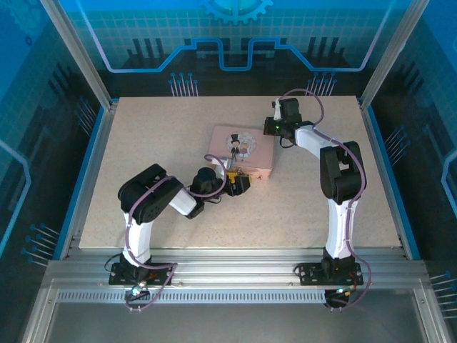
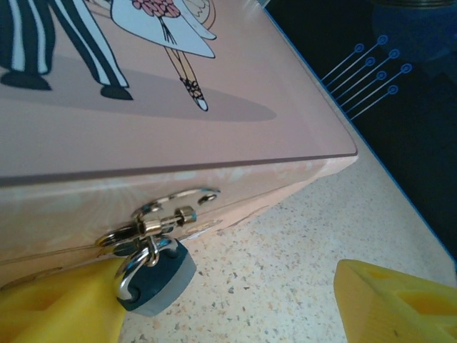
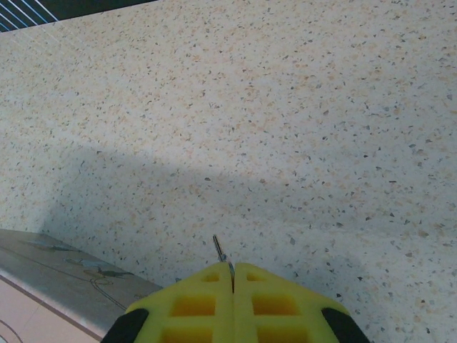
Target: Unlock a padlock with a key
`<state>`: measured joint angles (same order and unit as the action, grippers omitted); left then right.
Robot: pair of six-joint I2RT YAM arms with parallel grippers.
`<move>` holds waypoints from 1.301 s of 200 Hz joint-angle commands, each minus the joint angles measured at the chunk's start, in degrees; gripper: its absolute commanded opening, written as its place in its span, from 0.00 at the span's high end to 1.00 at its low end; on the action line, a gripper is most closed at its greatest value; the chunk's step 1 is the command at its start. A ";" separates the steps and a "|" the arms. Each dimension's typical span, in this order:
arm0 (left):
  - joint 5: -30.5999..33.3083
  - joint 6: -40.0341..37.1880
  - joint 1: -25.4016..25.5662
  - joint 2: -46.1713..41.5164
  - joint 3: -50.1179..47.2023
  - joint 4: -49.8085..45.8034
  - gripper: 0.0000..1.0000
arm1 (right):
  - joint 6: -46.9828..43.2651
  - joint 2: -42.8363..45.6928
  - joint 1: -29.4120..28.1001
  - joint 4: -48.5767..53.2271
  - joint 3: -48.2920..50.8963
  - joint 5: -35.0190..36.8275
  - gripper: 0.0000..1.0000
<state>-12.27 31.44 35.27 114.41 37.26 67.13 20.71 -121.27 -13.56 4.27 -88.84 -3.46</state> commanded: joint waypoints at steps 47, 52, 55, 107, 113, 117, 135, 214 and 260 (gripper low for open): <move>-4.09 2.32 0.36 2.34 3.20 5.66 0.28 | 0.46 1.39 -3.09 3.47 1.24 -3.13 1.00; -3.90 2.31 0.48 2.62 3.46 5.59 0.28 | 0.47 1.39 -3.16 3.54 1.24 -2.97 1.00; -3.78 2.45 0.54 2.73 3.63 5.45 0.29 | 0.42 1.39 -3.14 3.57 1.25 -2.95 1.00; -2.88 3.08 0.38 2.07 2.71 3.64 0.41 | 0.25 1.46 -3.13 3.55 1.34 -2.86 1.00; -2.86 3.18 0.25 1.76 2.29 3.24 0.41 | 0.30 1.40 -3.09 3.55 1.31 -2.91 1.00; -2.89 3.26 0.11 1.45 2.04 3.06 0.41 | 0.27 1.39 -3.19 3.55 1.30 -2.93 1.00; -2.87 3.28 -0.26 0.39 1.09 1.26 0.44 | 0.37 1.43 -3.15 3.46 1.41 -3.11 1.00; -3.51 4.50 -2.22 -2.21 -1.43 -0.77 0.51 | 0.54 2.01 -3.14 2.85 2.33 -3.13 1.00; -3.03 4.07 -2.99 -4.60 -3.39 -2.74 0.44 | 0.65 1.92 -3.38 2.67 2.61 -3.13 1.00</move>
<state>-15.07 36.03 33.17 112.51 35.05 65.28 20.75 -120.42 -15.35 4.45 -87.68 -4.73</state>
